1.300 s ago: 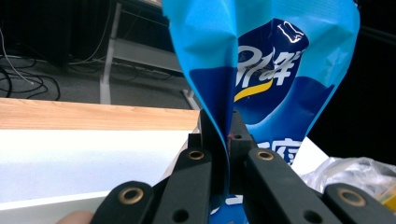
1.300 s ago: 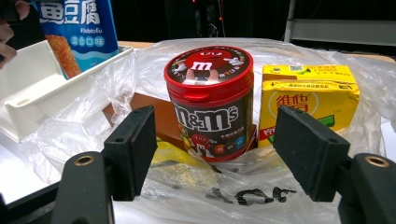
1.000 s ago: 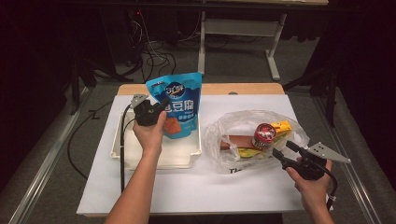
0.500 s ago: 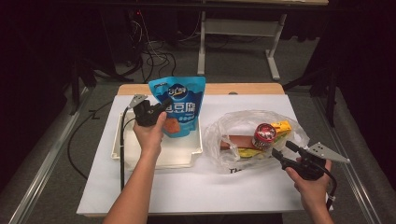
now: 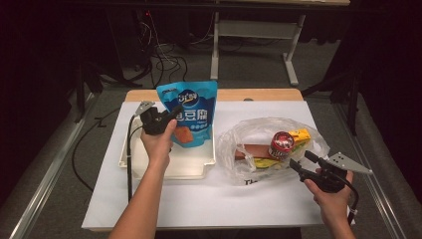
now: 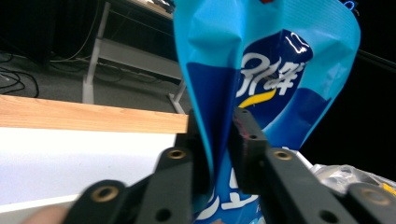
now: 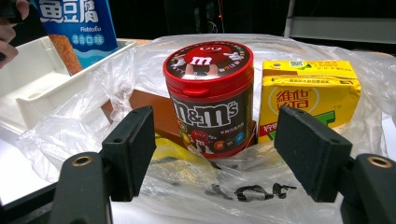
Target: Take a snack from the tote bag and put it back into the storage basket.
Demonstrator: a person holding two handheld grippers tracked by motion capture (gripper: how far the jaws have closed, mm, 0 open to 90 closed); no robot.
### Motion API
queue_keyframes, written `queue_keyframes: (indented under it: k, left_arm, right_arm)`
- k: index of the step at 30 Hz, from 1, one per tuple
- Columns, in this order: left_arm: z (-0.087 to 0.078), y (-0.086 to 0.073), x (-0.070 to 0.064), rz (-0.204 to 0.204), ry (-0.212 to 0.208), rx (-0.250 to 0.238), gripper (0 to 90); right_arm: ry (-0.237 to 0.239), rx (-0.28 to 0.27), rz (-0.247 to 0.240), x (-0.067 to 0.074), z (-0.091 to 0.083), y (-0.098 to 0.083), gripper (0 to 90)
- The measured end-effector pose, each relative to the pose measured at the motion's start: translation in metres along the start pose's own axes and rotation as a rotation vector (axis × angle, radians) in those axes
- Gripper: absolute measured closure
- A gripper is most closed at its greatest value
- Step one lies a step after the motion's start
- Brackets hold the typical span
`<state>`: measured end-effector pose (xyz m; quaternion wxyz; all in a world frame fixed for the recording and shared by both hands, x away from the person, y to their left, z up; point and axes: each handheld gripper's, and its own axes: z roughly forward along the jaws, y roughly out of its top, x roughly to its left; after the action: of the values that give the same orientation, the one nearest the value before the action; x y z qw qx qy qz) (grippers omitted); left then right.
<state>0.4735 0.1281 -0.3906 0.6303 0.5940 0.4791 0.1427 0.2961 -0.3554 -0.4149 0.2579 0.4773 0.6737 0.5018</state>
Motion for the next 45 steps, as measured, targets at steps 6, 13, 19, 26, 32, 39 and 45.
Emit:
queue_keyframes:
  k: [6, 13, 19, 26, 32, 39, 45]
  left_arm:
    - [-0.002, 0.000, -0.001, 0.041, 0.004, 0.013, 53.3]
    - [-0.013, 0.001, -0.003, 0.086, 0.042, 0.007, 37.3]
    - [-0.025, 0.002, -0.005, 0.113, 0.075, 0.018, 25.2]
    - [-0.036, -0.003, -0.012, 0.133, 0.095, 0.078, 12.1]
    - [-0.046, -0.011, -0.019, 0.143, 0.094, 0.106, 1.9]
    - [-0.059, -0.028, -0.033, 0.175, 0.061, 0.096, 0.3]
    - [-0.065, -0.035, -0.041, 0.184, 0.039, 0.113, 0.3]
  right_arm:
    - [-0.004, 0.008, -0.001, 0.001, 0.001, 0.000, 25.9]
    - [-0.011, 0.014, 0.004, 0.001, 0.001, 0.000, 22.4]
    - [-0.015, 0.015, 0.002, 0.001, 0.001, 0.000, 21.1]
    - [-0.015, 0.016, -0.001, 0.003, 0.001, 0.000, 20.5]
    - [-0.022, 0.019, -0.002, 0.003, 0.002, 0.000, 20.2]
    - [-0.025, 0.015, 0.001, 0.003, 0.002, 0.001, 20.0]
    - [-0.028, 0.018, -0.002, 0.005, 0.003, 0.003, 19.9]
